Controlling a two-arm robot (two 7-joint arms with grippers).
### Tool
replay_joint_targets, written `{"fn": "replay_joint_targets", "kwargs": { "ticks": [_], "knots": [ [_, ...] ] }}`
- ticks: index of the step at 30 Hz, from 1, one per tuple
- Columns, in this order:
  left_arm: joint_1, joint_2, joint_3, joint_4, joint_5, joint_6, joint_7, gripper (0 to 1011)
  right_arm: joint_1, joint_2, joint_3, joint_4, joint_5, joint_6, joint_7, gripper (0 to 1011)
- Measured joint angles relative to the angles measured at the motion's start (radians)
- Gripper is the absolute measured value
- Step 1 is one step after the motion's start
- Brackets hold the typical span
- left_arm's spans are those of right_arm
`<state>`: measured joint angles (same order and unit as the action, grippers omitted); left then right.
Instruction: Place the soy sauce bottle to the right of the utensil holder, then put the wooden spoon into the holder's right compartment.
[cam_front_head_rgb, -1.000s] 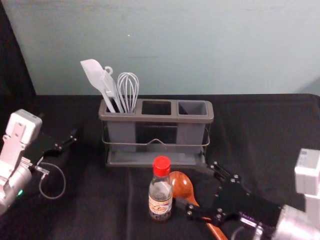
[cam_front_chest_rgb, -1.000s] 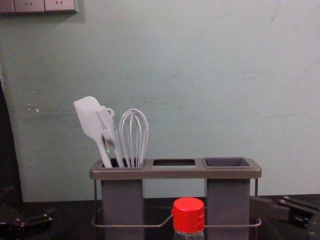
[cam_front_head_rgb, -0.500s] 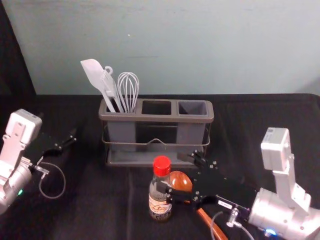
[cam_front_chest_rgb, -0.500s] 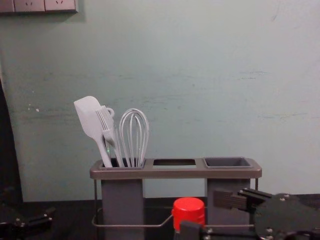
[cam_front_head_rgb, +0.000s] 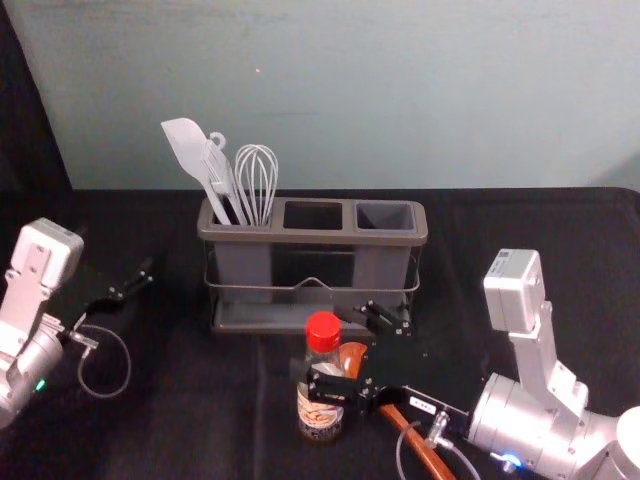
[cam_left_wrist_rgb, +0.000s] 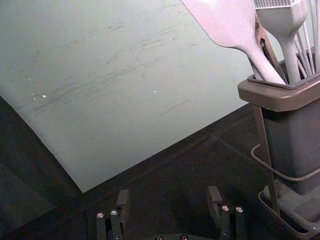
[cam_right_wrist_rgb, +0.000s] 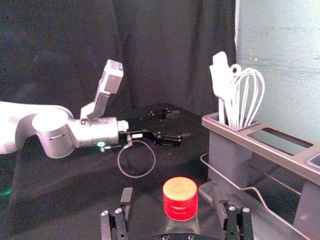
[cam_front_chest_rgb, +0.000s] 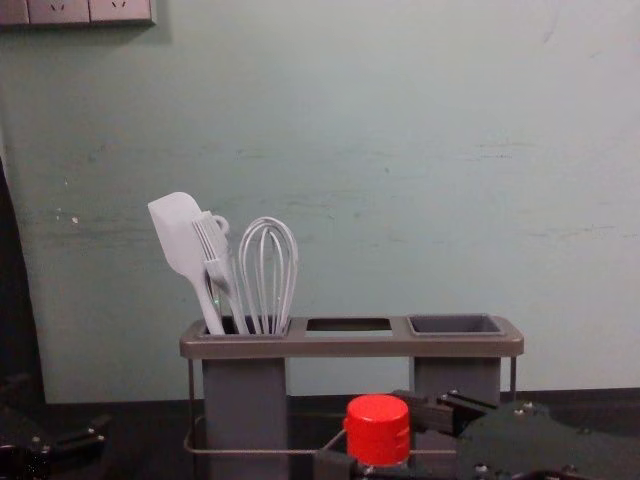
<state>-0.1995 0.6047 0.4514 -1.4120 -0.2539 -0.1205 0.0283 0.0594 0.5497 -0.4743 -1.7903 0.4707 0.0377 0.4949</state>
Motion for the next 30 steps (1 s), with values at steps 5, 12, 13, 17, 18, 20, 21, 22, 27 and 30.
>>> {"fn": "replay_joint_targets", "kwargs": {
  "ticks": [5, 12, 13, 17, 18, 20, 21, 22, 27, 30],
  "knots": [
    [0.000, 0.000, 0.000, 0.000, 0.000, 0.000, 0.000, 1012, -0.001, -0.005, -0.006, 0.003, -0.010, -0.002, 0.000, 1004],
    [0.000, 0.000, 0.000, 0.000, 0.000, 0.000, 0.000, 1011, -0.001, -0.005, -0.006, 0.003, -0.010, -0.002, 0.000, 1004],
    [0.000, 0.000, 0.000, 0.000, 0.000, 0.000, 0.000, 1011, -0.001, -0.004, -0.006, 0.003, -0.010, -0.002, 0.000, 1004],
    [0.000, 0.000, 0.000, 0.000, 0.000, 0.000, 0.000, 1011, -0.001, -0.004, -0.006, 0.003, -0.009, -0.003, 0.000, 985],
    [0.000, 0.000, 0.000, 0.000, 0.000, 0.000, 0.000, 1011, -0.001, -0.004, -0.006, 0.003, -0.009, -0.003, 0.000, 973],
    [0.000, 0.000, 0.000, 0.000, 0.000, 0.000, 0.000, 1011, -0.001, -0.004, -0.006, 0.003, -0.009, -0.003, 0.000, 935],
    [0.000, 0.000, 0.000, 0.000, 0.000, 0.000, 0.000, 1011, -0.001, -0.004, -0.006, 0.003, -0.009, -0.003, 0.000, 909],
    [0.000, 0.000, 0.000, 0.000, 0.000, 0.000, 0.000, 1011, -0.001, -0.004, -0.006, 0.003, -0.009, -0.003, 0.000, 876],
    [0.000, 0.000, 0.000, 0.000, 0.000, 0.000, 0.000, 1011, -0.001, -0.003, -0.005, 0.002, -0.008, -0.003, 0.001, 735],
    [0.000, 0.000, 0.000, 0.000, 0.000, 0.000, 0.000, 1011, -0.001, -0.003, -0.005, 0.002, -0.008, -0.003, 0.001, 633]
  ]
}}
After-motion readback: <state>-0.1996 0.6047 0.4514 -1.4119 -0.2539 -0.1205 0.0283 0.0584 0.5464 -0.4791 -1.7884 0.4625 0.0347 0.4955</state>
